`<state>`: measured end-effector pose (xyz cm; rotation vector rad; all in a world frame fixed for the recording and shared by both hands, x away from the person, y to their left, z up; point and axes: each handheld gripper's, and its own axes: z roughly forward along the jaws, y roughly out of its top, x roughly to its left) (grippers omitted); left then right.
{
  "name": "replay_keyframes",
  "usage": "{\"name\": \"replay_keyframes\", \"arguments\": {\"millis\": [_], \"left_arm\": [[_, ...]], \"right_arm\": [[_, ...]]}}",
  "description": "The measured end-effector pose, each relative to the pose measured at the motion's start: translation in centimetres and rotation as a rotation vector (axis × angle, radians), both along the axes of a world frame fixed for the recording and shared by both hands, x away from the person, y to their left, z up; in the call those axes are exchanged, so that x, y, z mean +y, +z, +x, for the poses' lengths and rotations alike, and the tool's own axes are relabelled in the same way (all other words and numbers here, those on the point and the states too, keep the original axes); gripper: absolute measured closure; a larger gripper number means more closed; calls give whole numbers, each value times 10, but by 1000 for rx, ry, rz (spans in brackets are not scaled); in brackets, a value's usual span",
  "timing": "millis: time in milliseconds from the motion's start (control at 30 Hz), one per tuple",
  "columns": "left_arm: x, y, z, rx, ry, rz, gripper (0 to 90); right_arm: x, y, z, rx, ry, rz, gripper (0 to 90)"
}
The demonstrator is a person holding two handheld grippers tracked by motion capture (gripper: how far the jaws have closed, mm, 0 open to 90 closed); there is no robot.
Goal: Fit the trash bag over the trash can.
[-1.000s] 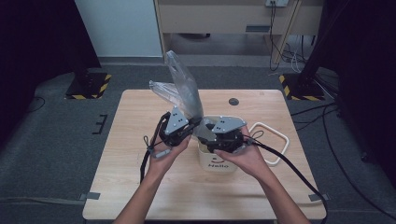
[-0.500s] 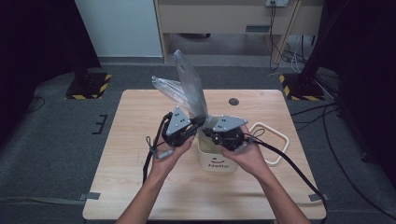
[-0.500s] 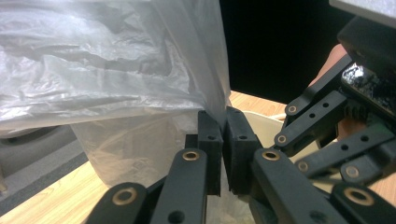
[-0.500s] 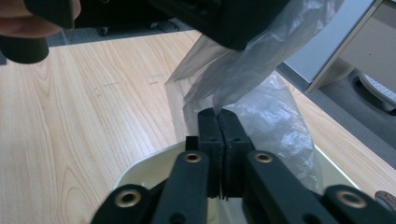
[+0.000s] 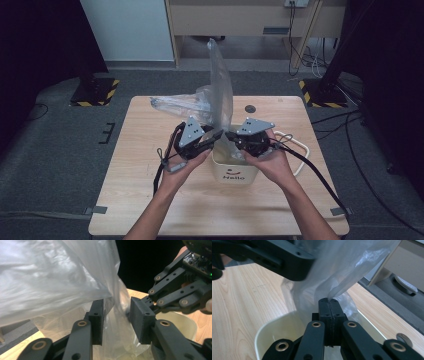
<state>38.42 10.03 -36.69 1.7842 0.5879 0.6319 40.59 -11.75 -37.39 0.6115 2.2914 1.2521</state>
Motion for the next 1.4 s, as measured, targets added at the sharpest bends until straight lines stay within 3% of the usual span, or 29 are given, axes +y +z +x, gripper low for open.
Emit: {"name": "replay_keyframes", "arguments": {"millis": [167, 400, 467, 633, 867, 1067, 1333, 1400], "left_arm": [[1, -2, 4, 11, 0, 22, 721], [0, -3, 7, 43, -19, 15, 868], [-1, -2, 8, 43, -12, 17, 876], [-3, -2, 12, 57, 9, 12, 889], [-7, -3, 16, 65, 20, 5, 893], [-11, -1, 15, 62, 16, 4, 893], [-14, 3, 12, 56, 3, -15, 893], [-15, 4, 11, 51, -2, -13, 892]], "right_arm": [[-9, -4, 2, 15, -16, -14, 900], [-15, -7, 5, 23, -37, -23, 900], [-15, -5, 4, 15, -31, -16, 892], [-15, -1, -4, -25, -34, 2, 775], [-12, 1, -14, -45, 14, 17, 769], [-3, -4, -14, -25, 61, 29, 728], [8, -7, -6, 24, 61, 70, 589], [9, -7, -4, 28, 58, 65, 590]]}}
